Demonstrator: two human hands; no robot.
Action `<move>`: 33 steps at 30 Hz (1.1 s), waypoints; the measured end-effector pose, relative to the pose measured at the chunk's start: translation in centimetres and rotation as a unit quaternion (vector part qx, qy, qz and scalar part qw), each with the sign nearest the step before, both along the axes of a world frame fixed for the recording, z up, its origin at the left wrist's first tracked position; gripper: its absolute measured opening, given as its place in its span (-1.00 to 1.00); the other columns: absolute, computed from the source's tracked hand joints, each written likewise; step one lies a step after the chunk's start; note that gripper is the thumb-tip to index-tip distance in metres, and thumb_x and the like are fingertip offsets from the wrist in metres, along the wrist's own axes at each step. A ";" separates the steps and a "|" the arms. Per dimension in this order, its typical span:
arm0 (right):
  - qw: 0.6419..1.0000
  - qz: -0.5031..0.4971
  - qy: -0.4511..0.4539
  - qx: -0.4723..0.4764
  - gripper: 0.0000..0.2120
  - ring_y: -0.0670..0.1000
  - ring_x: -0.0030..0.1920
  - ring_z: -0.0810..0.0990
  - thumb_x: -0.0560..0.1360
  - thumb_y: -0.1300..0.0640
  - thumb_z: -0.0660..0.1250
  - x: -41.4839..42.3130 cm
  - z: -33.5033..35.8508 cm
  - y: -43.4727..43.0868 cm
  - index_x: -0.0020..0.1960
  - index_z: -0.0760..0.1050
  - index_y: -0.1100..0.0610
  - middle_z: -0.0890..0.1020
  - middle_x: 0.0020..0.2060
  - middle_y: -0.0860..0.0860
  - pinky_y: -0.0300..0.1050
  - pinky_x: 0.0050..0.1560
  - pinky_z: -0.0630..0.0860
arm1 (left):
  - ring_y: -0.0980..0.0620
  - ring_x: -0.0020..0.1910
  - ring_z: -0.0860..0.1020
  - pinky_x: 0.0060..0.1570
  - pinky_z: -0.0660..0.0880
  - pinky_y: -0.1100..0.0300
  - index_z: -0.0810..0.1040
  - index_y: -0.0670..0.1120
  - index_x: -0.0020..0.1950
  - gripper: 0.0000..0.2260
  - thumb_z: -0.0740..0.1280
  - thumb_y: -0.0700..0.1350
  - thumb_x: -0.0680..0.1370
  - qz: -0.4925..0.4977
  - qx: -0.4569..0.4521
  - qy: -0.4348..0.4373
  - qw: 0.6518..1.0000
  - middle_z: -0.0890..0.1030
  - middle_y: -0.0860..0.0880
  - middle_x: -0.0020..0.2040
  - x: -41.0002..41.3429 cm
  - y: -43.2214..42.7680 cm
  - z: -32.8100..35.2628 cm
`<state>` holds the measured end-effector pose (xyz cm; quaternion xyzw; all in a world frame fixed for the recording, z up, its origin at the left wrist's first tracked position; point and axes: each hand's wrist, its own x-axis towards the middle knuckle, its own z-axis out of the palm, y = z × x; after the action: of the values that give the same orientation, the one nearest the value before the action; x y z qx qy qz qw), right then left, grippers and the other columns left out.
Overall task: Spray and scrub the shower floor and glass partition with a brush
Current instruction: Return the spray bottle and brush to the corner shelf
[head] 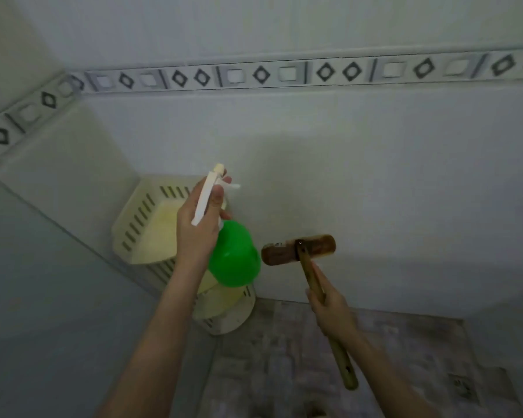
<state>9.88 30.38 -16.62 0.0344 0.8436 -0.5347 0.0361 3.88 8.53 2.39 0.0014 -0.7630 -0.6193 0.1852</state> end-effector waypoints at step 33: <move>0.804 0.397 0.036 0.441 -0.28 0.17 -0.06 0.60 0.62 0.24 0.00 -19.4 -17.2 -20.6 0.48 -0.35 -0.29 0.47 0.07 0.14 0.01 -0.19 0.47 | 0.37 -0.07 0.59 -0.02 0.53 0.32 0.48 0.20 0.14 -0.82 0.41 0.00 0.61 0.190 -0.073 -0.013 0.979 0.60 0.27 -0.07 -12.4 -14.9 -9.2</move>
<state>-9.49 9.81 -33.78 -0.3103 0.9291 -0.0447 0.1960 -8.51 -6.40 -6.77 0.1409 -0.7941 -0.5156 0.2894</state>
